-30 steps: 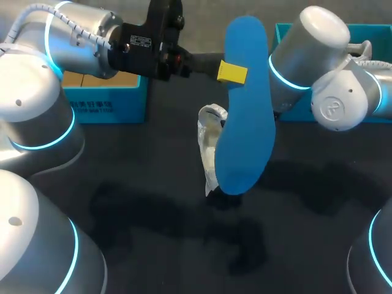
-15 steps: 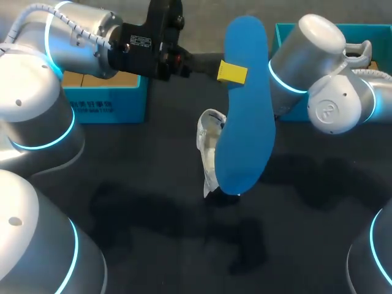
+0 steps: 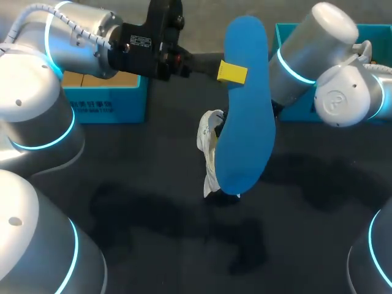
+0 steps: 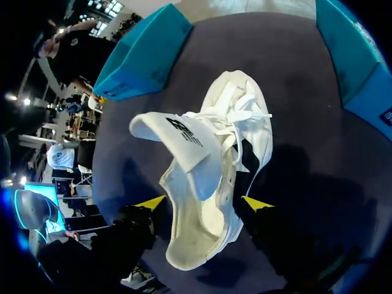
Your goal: Take the shoe out of the shoebox, open the shoe tongue, remove and reinsert the insole, then place the shoe into the shoebox
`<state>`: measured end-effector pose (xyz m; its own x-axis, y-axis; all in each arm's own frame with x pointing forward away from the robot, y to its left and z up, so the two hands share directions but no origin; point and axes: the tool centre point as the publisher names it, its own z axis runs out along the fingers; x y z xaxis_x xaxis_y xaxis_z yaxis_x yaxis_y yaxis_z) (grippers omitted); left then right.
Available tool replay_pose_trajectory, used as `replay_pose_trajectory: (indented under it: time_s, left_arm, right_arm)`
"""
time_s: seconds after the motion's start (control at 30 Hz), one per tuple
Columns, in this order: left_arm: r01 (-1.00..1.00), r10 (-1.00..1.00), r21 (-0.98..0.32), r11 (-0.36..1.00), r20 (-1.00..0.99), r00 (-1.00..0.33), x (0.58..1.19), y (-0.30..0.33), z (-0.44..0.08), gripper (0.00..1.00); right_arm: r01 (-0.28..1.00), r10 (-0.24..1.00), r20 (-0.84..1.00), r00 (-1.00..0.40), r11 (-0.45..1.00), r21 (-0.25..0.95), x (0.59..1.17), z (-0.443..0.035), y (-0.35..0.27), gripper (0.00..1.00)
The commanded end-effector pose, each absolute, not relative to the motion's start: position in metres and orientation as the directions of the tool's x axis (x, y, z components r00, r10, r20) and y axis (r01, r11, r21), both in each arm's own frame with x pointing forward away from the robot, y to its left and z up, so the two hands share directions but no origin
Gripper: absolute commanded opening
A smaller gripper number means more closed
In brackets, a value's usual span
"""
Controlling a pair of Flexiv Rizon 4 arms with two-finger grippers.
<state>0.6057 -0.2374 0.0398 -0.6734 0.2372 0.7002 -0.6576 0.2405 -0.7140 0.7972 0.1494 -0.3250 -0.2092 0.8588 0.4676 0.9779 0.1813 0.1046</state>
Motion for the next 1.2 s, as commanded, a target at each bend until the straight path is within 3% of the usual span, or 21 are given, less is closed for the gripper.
replay_pose_trajectory:
  time_s: [0.03, 0.23, 1.03, 1.2]
  left_arm:
    - [-0.658, 0.237, -0.714, 0.24, 0.7, -0.674, 0.605, -0.237, 0.039, 0.0]
    - [-0.658, 0.237, -0.714, 0.24, 0.7, -0.674, 0.605, -0.237, 0.039, 0.0]
    - [-0.658, 0.237, -0.714, 0.24, 0.7, -0.674, 0.605, -0.237, 0.039, 0.0]
    - [-0.658, 0.237, -0.714, 0.24, 0.7, -0.674, 0.605, -0.237, 0.039, 0.0]
  right_arm:
    - [0.978, 0.859, 0.467, -0.208, 0.173, 0.118, 0.789, -0.297, 0.135, 1.0]
    - [0.978, 0.858, 0.47, -0.209, 0.173, 0.119, 0.793, -0.271, 0.123, 1.0]
    - [0.978, 0.858, 0.47, -0.209, 0.173, 0.119, 0.793, -0.271, 0.123, 1.0]
    - [0.982, 0.784, 0.594, -0.178, 0.098, 0.164, 0.796, -0.257, 0.109, 1.0]
